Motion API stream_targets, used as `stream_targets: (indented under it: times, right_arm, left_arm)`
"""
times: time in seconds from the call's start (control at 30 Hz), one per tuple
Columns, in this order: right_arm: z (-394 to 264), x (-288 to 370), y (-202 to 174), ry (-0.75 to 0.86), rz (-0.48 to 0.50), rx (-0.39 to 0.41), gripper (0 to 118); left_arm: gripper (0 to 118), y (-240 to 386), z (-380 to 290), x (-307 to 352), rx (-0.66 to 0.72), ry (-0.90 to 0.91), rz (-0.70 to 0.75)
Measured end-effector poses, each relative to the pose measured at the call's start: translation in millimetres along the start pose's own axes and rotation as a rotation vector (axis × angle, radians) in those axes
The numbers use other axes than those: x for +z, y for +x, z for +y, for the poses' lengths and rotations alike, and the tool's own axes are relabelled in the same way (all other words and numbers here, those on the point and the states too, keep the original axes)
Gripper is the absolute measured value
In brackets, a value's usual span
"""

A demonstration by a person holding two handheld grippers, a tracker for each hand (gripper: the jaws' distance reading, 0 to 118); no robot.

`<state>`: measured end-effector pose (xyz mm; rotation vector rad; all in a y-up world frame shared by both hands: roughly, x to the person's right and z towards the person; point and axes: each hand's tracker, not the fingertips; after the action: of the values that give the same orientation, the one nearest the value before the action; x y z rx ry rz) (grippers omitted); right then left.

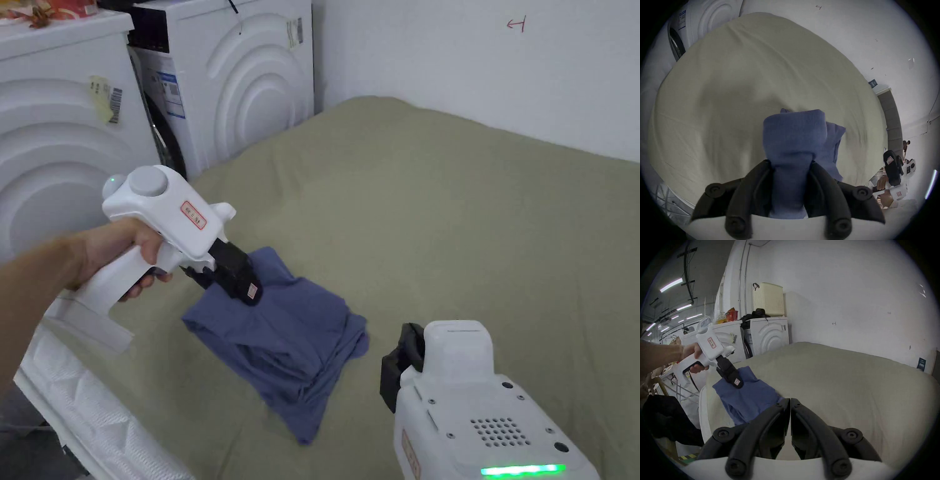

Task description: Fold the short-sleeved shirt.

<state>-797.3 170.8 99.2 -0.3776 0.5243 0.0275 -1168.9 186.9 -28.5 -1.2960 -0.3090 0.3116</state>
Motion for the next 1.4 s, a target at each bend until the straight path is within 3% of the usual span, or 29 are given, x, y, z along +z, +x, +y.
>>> stream_targets:
  times: [0.3, 0.33, 0.37, 0.4, 0.43, 0.57, 0.63, 0.67, 0.7, 0.73, 0.87, 1.0, 1.17, 1.4]
  right_arm:
    - [-0.5, -30.9, 0.7, -0.046, 0.017, -0.025, 7]
    - [-0.6, -30.7, 3.5, -0.046, 0.021, -0.028, 7]
    - [0.4, -30.3, 3.6, -0.049, 0.014, -0.026, 7]
    - [1.0, -28.7, 6.0, -0.051, 0.012, -0.027, 7]
    - [1.5, -26.1, 9.4, -0.051, 0.016, -0.031, 7]
    - [2.0, -7.0, 17.7, -0.054, 0.000, -0.024, 7]
    - [3.3, 7.7, 23.4, -0.047, -0.006, -0.029, 7]
    - [4.9, 15.8, 27.3, -0.043, -0.011, -0.022, 7]
    - [6.8, 23.4, 31.2, -0.038, -0.018, -0.019, 7]
    - [9.2, 33.7, 37.0, -0.032, -0.023, -0.019, 7]
    - [21.3, 85.5, 65.8, 0.010, -0.081, -0.027, 7]
    - [27.2, 147.3, 110.3, 0.049, -0.194, -0.010, 7]
    - [33.3, 248.3, 163.5, 0.104, -0.373, 0.021, 7]
    - [33.4, 366.3, 218.7, 0.141, -0.624, -0.019, 7]
  left_arm:
    - [30, -13.4, 15.6, -9.5, 0.018, -0.007, 0.047]
    - [40, -10.9, 13.7, -9.3, 0.013, 0.001, 0.049]
    - [79, -7.8, 11.9, -8.5, 0.004, 0.002, 0.061]
    - [111, -4.6, 8.4, -6.5, -0.016, 0.008, 0.080]
    - [118, 0.3, 5.1, -3.3, -0.027, 0.032, 0.125]
    - [108, 12.6, -4.1, 30.2, -0.017, 0.166, 0.170]
    - [93, 28.9, -13.8, 50.1, -0.029, 0.261, 0.197]
    - [58, 31.4, -19.4, 56.3, -0.053, 0.288, 0.197]
    - [12, 41.0, -25.5, 62.1, -0.061, 0.339, 0.210]
    - [1, 54.8, -32.4, 67.4, -0.080, 0.358, 0.192]
    - [0, 139.8, -65.8, 56.9, -0.198, 0.439, 0.153]
    - [0, 252.5, -111.1, 30.8, -0.325, 0.511, -0.037]
    - [0, 405.0, -177.1, -10.2, -0.387, 0.794, 0.125]
    - [0, 532.1, -233.4, -38.9, -0.365, 1.010, 0.098]
